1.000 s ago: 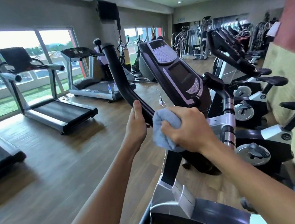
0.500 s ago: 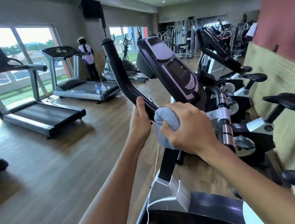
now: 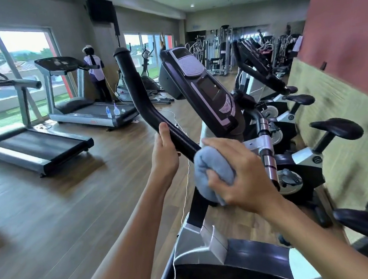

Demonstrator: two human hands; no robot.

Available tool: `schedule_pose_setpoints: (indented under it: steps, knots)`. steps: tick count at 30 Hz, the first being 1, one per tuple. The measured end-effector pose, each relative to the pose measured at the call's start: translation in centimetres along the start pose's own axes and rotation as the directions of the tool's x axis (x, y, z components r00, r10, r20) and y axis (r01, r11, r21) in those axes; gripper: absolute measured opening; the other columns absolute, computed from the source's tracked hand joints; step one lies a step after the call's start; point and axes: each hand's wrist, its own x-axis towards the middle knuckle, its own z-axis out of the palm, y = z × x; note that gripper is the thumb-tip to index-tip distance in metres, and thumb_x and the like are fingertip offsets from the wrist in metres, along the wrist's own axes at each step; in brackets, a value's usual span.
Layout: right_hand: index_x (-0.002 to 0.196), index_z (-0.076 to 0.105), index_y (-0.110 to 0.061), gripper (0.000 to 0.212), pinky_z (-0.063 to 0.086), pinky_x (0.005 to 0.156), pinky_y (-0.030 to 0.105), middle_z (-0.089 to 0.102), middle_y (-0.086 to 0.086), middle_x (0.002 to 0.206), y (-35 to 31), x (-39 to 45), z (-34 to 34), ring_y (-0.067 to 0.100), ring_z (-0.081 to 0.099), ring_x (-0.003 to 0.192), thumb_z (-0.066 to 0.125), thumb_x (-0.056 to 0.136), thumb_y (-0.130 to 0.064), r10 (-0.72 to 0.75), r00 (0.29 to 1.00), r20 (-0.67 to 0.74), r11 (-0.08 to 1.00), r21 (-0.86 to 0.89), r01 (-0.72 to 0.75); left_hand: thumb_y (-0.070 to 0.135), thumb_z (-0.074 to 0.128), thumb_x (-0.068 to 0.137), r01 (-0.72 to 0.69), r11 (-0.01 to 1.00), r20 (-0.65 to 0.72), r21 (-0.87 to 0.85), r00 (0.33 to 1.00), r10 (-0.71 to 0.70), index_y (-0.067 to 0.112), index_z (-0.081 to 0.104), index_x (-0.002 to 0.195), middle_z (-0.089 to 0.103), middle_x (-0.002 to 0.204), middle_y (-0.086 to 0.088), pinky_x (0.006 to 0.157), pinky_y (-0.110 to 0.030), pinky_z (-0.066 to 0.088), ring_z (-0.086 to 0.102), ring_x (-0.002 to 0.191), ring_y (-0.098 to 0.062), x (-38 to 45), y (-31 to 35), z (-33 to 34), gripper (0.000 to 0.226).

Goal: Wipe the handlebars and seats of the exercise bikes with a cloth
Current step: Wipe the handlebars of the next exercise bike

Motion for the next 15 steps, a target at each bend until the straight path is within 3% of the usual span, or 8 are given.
schedule_pose_setpoints:
  steps: [2,4,7,10,11,13,15]
  knots:
    - [0.138,0.061,-0.011,0.058,0.049,0.107,0.039,0.065,-0.003,0.133,1.6,-2.0,-1.2,0.013,0.059,0.126,0.058,0.083,-0.029,0.015,1.000,-0.023,0.995,0.099,-0.013,0.055,0.023,0.109,-0.006,1.000,0.009,-0.010,1.000,0.006,0.020,0.050,0.094,0.060,0.083,-0.003,0.074,-0.036,0.053,0.061,0.077,-0.018,0.0,0.1,0.2,0.047]
    - [0.137,0.061,-0.010,0.055,0.051,0.105,0.041,0.066,-0.003,0.133,2.6,-3.7,-2.0,0.016,0.061,0.125,0.058,0.085,-0.028,0.075,0.993,-0.086,0.981,0.184,-0.059,0.055,0.022,0.109,0.008,0.999,-0.005,-0.034,1.000,-0.008,0.018,0.050,0.097,0.056,0.081,0.001,0.072,-0.032,0.053,0.059,0.073,-0.014,-0.2,0.1,0.6,0.048]
    - [0.134,0.064,-0.009,0.052,0.052,0.103,0.041,0.067,-0.003,0.130,2.9,-4.5,-1.9,0.016,0.063,0.123,0.057,0.085,-0.027,0.090,0.988,-0.124,0.979,0.196,-0.064,0.059,0.022,0.108,0.039,0.996,-0.062,-0.079,0.997,-0.044,0.011,0.053,0.119,0.053,0.084,0.005,0.086,-0.037,0.051,0.056,0.081,-0.015,-0.4,0.2,1.5,0.058]
    - [0.125,0.069,-0.018,0.046,0.054,0.097,0.039,0.071,-0.008,0.120,2.4,-2.0,-1.6,0.011,0.066,0.113,0.055,0.083,-0.031,0.147,0.986,-0.075,0.969,0.213,-0.128,0.055,0.023,0.109,0.049,0.994,-0.174,-0.102,0.983,-0.066,0.010,0.054,0.123,0.055,0.088,0.006,0.078,-0.019,0.045,0.056,0.082,-0.010,-0.8,0.7,2.5,0.056]
    - [0.122,0.071,-0.021,0.045,0.055,0.095,0.037,0.072,-0.010,0.115,2.3,-1.0,-1.5,0.010,0.067,0.110,0.054,0.082,-0.034,0.181,0.982,-0.052,0.960,0.227,-0.165,0.055,0.023,0.109,0.053,0.993,-0.215,-0.106,0.974,-0.075,0.011,0.055,0.121,0.058,0.094,0.002,0.082,-0.021,0.047,0.061,0.091,-0.014,-0.8,0.7,3.0,0.056]
    - [0.116,0.072,-0.024,0.041,0.056,0.090,0.036,0.073,-0.011,0.107,1.7,0.7,-0.9,0.009,0.068,0.103,0.054,0.082,-0.037,0.227,0.973,-0.037,0.941,0.264,-0.209,0.059,0.024,0.107,0.051,0.993,-0.253,-0.109,0.964,-0.078,0.008,0.057,0.121,0.061,0.103,-0.008,0.099,-0.039,0.050,0.062,0.107,-0.027,-0.6,0.7,3.2,0.062]
    - [0.117,0.071,-0.021,0.037,0.056,0.089,0.034,0.073,-0.011,0.107,1.8,0.6,-0.9,0.010,0.068,0.103,0.057,0.085,-0.031,0.222,0.974,-0.055,0.929,0.316,-0.194,0.059,0.026,0.106,0.069,0.991,-0.266,-0.114,0.959,-0.098,0.010,0.059,0.111,0.059,0.096,-0.004,0.101,-0.048,0.049,0.061,0.097,-0.026,-0.5,0.8,3.3,0.060]
